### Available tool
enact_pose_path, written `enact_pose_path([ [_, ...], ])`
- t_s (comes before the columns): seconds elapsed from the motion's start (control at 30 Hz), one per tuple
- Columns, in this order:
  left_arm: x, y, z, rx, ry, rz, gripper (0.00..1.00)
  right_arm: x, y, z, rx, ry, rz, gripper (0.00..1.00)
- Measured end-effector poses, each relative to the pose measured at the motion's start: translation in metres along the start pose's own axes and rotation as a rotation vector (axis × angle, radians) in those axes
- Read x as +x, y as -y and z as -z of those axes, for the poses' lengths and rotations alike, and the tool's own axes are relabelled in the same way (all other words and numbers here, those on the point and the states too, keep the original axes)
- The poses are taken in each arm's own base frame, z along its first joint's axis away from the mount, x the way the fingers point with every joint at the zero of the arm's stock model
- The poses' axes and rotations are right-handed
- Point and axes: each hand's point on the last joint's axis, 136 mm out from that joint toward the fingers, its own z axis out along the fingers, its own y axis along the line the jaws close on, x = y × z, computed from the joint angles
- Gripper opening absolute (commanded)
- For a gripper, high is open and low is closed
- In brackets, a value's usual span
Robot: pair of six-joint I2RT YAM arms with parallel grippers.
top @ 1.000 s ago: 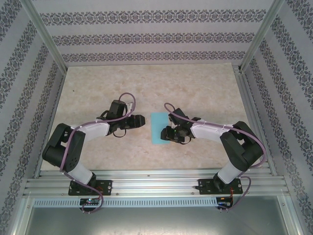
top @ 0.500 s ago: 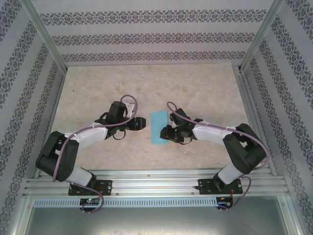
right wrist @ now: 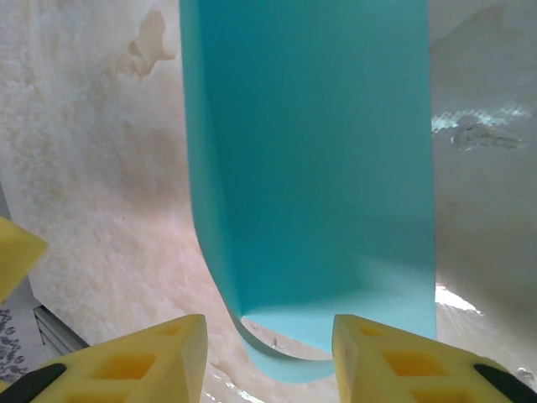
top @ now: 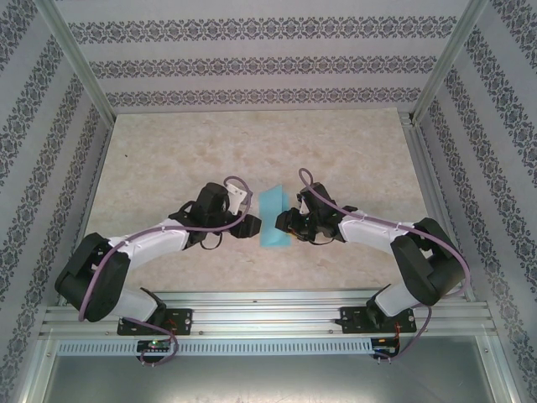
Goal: Fold a paper plane with a square sheet of paper (fold left side to right side)
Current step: Fold the triangle a second time at the center of the table.
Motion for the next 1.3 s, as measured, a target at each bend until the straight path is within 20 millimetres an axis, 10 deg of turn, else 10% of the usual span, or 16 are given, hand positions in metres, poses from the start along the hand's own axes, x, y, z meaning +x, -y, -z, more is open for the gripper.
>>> enact_pose_path([
  [1.3, 0.031, 0.02, 0.001, 0.048, -0.034, -0.127, 0.63, 0.008, -0.041, 0.01, -0.09, -0.076, 0.092, 0.47],
])
